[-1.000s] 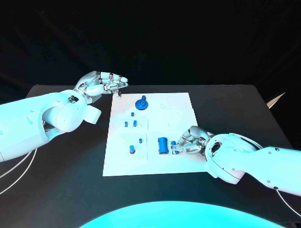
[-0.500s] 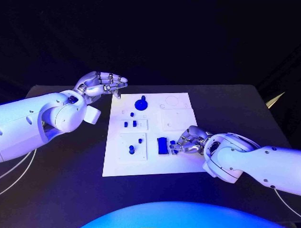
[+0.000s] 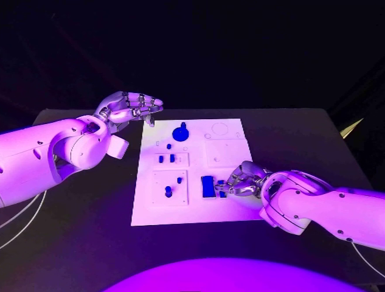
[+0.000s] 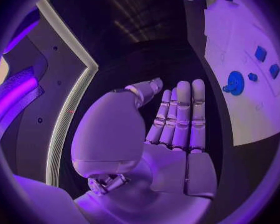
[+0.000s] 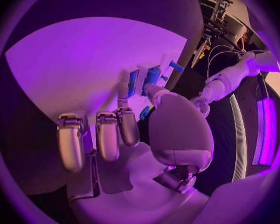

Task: Assemble the parts on the task board

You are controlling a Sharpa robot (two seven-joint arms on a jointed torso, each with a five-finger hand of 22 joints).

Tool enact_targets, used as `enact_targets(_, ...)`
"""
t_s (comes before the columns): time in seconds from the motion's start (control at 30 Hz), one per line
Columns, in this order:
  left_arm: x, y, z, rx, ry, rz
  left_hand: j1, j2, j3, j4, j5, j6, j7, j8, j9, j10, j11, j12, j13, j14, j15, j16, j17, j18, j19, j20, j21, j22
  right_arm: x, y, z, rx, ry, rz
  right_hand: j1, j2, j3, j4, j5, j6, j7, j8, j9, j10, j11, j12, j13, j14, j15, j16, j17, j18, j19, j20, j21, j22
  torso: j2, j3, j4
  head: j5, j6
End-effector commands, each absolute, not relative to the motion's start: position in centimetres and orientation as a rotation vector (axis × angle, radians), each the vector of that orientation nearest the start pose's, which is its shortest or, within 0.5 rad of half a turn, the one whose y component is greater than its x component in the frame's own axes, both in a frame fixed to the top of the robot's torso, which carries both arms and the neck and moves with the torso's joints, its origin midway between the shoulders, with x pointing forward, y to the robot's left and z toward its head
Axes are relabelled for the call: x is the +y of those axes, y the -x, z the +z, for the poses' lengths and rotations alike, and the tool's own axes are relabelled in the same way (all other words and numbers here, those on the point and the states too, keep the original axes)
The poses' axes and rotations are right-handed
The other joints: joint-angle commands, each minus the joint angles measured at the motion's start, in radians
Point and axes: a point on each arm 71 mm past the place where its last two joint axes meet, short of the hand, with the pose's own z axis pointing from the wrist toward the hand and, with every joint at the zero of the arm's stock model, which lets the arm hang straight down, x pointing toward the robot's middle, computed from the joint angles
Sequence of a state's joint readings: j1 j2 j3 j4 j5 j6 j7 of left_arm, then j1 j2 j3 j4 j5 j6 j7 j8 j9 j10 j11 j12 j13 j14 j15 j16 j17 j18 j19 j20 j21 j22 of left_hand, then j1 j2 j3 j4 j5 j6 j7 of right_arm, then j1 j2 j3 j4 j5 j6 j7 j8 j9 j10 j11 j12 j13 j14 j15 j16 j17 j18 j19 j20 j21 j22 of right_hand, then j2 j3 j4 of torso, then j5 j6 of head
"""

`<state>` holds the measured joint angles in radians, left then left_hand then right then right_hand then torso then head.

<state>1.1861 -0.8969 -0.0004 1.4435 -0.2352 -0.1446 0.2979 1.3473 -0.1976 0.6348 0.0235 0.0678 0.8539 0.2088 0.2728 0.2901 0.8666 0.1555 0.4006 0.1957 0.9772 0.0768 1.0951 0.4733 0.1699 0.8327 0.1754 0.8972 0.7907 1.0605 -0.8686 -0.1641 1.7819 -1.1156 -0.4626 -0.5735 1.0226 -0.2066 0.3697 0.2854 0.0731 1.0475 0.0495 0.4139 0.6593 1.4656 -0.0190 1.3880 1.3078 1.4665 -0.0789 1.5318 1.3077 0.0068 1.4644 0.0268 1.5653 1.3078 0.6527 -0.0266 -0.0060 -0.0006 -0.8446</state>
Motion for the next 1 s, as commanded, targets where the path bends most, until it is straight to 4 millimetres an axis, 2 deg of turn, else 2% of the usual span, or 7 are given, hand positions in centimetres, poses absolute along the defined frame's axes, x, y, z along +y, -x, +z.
enact_targets(0.03, 24.7, -50.0, -17.7, 1.574, 0.904, -1.489, 0.003, 0.000, 0.000, 0.001, 0.001, -0.004, 0.000, 0.007, -0.001, -0.007, -0.003, 0.004, -0.001, -0.008, 0.002, 0.007, -0.001, 0.014, 0.003, 0.001, -0.005, -0.001, -17.3, -38.2, -27.9, 2.110, -0.422, 0.543, -0.013, 0.000, -0.006, 0.000, -0.002, -0.003, -0.002, 0.005, 0.002, 0.038, -0.006, -0.001, 0.168, 0.087, -0.008, 0.003, 0.174, -0.007, 0.106, -0.007, 0.006, 0.263, 0.000, 0.0004, -0.0004, 0.001, -0.002)
enact_targets(0.33, 24.8, -50.0, -17.7, 1.568, 0.904, -1.488, 0.003, 0.000, 0.000, 0.001, 0.001, -0.004, 0.000, 0.007, -0.001, -0.007, -0.003, 0.004, -0.001, -0.008, 0.002, 0.007, -0.001, 0.014, 0.003, 0.001, -0.005, -0.001, -18.4, -38.1, -27.5, 2.068, -0.427, 0.555, 0.037, 0.014, -0.013, -0.026, 0.001, -0.011, -0.001, 0.006, 0.004, 0.038, -0.006, -0.001, 0.169, 0.087, -0.009, 0.002, 0.173, -0.007, 0.106, -0.008, 0.006, 0.263, -0.001, 0.0005, -0.0020, 0.001, 0.003)
enact_targets(0.63, 25.0, -50.0, -17.7, 1.555, 0.903, -1.482, 0.002, 0.001, -0.001, 0.002, 0.002, -0.005, 0.000, 0.008, -0.001, -0.008, -0.003, 0.006, -0.001, -0.008, 0.003, 0.008, -0.001, 0.014, 0.004, 0.001, -0.007, -0.002, -20.3, -38.8, -25.9, 1.967, -0.441, 0.595, 0.104, 0.027, 0.002, -0.064, 0.004, -0.020, 0.000, 0.002, 0.001, 0.036, -0.005, -0.004, 0.168, 0.086, -0.008, 0.001, 0.171, -0.007, 0.106, -0.006, 0.006, 0.263, -0.003, 0.0007, -0.0033, 0.000, 0.009)
enact_targets(0.8, 24.9, -50.1, -17.8, 1.553, 0.902, -1.485, 0.002, 0.001, -0.001, 0.002, 0.002, -0.005, 0.000, 0.008, -0.001, -0.008, -0.003, 0.006, -0.001, -0.008, 0.003, 0.008, -0.001, 0.014, 0.004, 0.001, -0.007, -0.002, -20.2, -39.3, -25.7, 1.960, -0.433, 0.596, 0.123, 0.028, 0.009, -0.077, 0.004, -0.019, -0.001, 0.001, 0.000, 0.037, -0.005, -0.004, 0.168, 0.086, -0.008, 0.001, 0.171, -0.007, 0.106, -0.006, 0.006, 0.263, -0.001, 0.0023, -0.0007, -0.001, 0.010)
enact_targets(1.0, 24.8, -50.0, -17.8, 1.551, 0.899, -1.490, 0.003, 0.002, 0.000, 0.002, 0.002, -0.004, -0.001, 0.009, -0.001, -0.007, -0.004, 0.008, -0.001, -0.008, 0.002, 0.008, -0.001, 0.014, 0.004, 0.001, -0.007, -0.002, -20.0, -39.8, -25.7, 1.944, -0.432, 0.598, 0.143, 0.024, 0.016, -0.091, 0.004, -0.020, -0.001, -0.001, -0.002, 0.036, -0.006, -0.005, 0.168, 0.086, -0.008, 0.001, 0.170, -0.007, 0.106, -0.007, 0.006, 0.263, 0.001, 0.0011, 0.0000, -0.002, 0.008)
